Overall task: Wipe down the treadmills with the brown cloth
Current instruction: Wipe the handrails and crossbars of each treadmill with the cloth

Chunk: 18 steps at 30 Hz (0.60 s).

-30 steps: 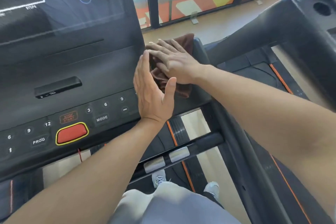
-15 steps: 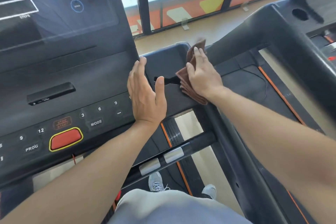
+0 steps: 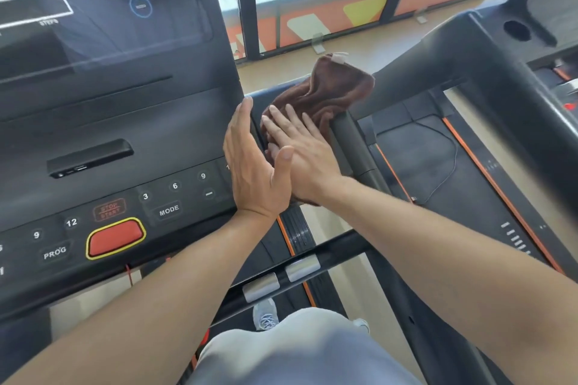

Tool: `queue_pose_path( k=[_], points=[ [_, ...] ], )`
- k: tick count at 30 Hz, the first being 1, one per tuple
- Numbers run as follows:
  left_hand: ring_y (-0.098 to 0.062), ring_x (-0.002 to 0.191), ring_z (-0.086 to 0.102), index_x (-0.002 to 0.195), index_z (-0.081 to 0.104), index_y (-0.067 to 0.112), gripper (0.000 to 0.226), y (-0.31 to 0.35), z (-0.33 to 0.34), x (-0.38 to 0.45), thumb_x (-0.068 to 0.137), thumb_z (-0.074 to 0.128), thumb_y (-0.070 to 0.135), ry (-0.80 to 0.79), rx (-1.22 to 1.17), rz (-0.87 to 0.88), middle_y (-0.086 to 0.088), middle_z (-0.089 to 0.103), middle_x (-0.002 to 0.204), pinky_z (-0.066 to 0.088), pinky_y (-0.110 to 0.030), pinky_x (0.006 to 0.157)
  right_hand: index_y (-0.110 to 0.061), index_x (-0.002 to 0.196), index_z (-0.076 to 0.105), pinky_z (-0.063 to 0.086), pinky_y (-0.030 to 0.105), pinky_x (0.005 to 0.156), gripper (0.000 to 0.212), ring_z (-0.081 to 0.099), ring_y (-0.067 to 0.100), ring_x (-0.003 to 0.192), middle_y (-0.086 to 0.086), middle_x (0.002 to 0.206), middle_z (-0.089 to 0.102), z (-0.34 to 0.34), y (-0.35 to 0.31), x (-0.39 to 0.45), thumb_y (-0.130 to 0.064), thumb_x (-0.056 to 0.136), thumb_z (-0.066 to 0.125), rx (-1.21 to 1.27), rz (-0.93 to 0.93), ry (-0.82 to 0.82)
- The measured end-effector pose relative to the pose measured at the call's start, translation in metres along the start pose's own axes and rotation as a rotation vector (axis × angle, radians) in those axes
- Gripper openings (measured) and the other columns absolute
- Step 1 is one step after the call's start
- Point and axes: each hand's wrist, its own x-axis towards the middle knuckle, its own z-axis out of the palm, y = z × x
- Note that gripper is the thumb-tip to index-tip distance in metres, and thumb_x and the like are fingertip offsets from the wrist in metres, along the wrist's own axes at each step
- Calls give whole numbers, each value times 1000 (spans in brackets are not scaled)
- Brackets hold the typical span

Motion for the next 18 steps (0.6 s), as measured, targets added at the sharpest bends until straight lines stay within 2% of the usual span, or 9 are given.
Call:
queue_pose_path(
  k=[2, 7, 11, 13, 16, 18],
  points=[
    [-21, 151, 31, 155, 32, -1, 104, 0, 0, 0, 93, 19, 81, -6, 12, 1, -11, 37, 161, 24, -47, 123, -21, 164, 23, 4, 41, 129, 58, 4, 20, 159, -3, 172, 15, 0, 4, 18, -37, 108, 22, -29, -17, 2],
    [-22, 151, 32, 156, 32, 2, 99, -2, 2, 1, 95, 20, 79, -39, 51, 4, -9, 39, 160, 25, -47, 122, -25, 161, 30, -1, 39, 128, 53, 6, 19, 159, -4, 171, 20, -12, -1, 78, -36, 109, 24, 17, 133, -3],
    [-26, 149, 34, 155, 35, 4, 86, -4, 4, 2, 101, 20, 70, -90, 146, 15, -9, 40, 159, 26, -50, 121, -26, 150, 48, 6, 43, 128, 52, 31, 20, 150, 0, 158, 46, -27, 14, 101, -40, 106, 26, 55, 173, -7],
    [-27, 151, 31, 154, 36, 4, 83, -3, 5, 4, 103, 16, 66, -120, 208, 0, -9, 40, 159, 24, -50, 122, -26, 147, 51, 12, 44, 125, 51, 40, 20, 144, 1, 151, 54, -33, 31, 103, -43, 105, 25, 34, 222, 8],
    [-27, 150, 33, 153, 38, 4, 81, -2, 6, 6, 104, 13, 63, -114, 196, -38, -8, 42, 158, 24, -50, 122, -32, 153, 41, 28, 47, 119, 52, 36, 22, 147, -2, 159, 42, -40, 64, 92, -51, 106, 28, 126, 363, 38],
    [-26, 146, 38, 150, 42, 5, 78, -2, 4, 4, 105, 14, 61, -95, 144, -10, -6, 47, 154, 26, -52, 120, -36, 158, 28, 35, 48, 113, 62, 40, 26, 145, -4, 163, 34, -45, 79, 74, -64, 103, 32, 258, 480, 32]
  ],
)
